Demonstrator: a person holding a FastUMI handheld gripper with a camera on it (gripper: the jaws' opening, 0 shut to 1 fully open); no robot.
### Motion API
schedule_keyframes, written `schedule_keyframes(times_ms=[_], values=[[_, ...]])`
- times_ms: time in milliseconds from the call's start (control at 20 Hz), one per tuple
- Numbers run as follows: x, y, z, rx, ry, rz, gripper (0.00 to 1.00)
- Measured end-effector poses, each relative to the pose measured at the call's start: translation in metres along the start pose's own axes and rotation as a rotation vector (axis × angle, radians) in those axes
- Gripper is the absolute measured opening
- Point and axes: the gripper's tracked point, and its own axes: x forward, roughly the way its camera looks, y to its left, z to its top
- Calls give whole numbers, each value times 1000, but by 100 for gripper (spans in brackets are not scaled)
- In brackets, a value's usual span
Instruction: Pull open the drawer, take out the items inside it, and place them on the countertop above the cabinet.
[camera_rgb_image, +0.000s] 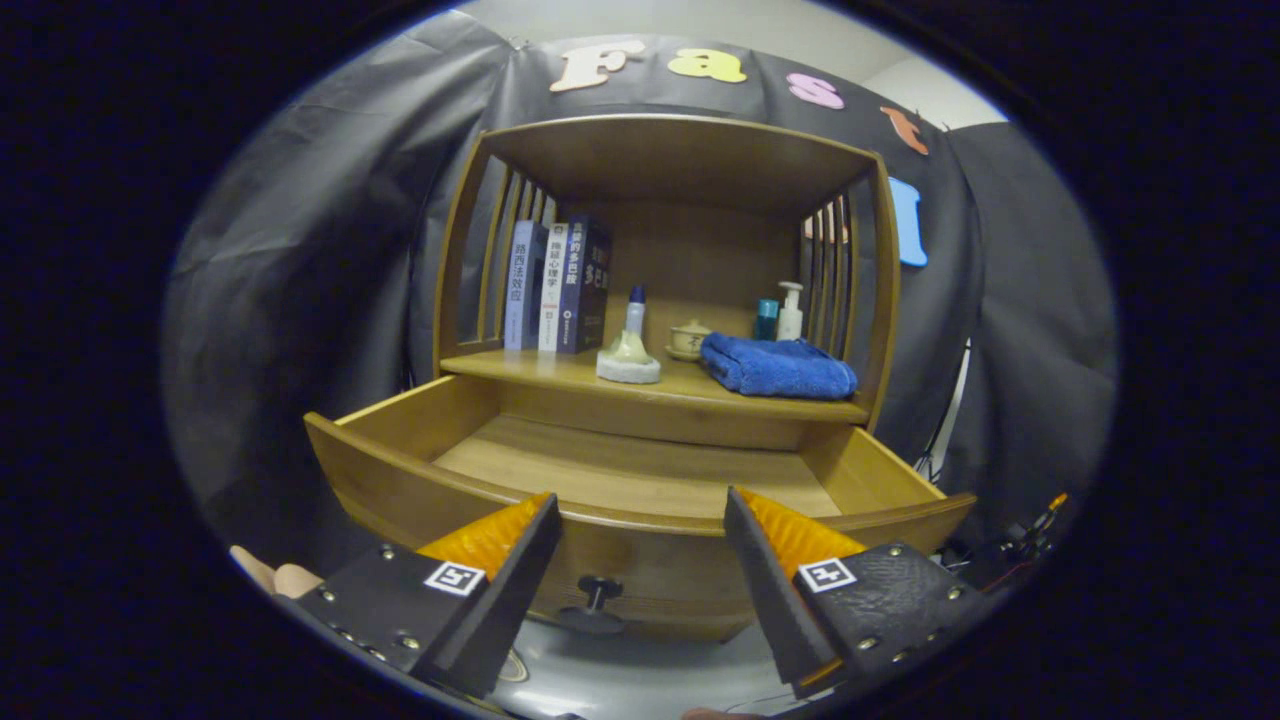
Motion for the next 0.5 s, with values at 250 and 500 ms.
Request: schedule_keyframes(times_ms=[250,500], values=[[13,2,-3,-10,-9,-8,100],[13,2,-5,-23,0,-23,100]])
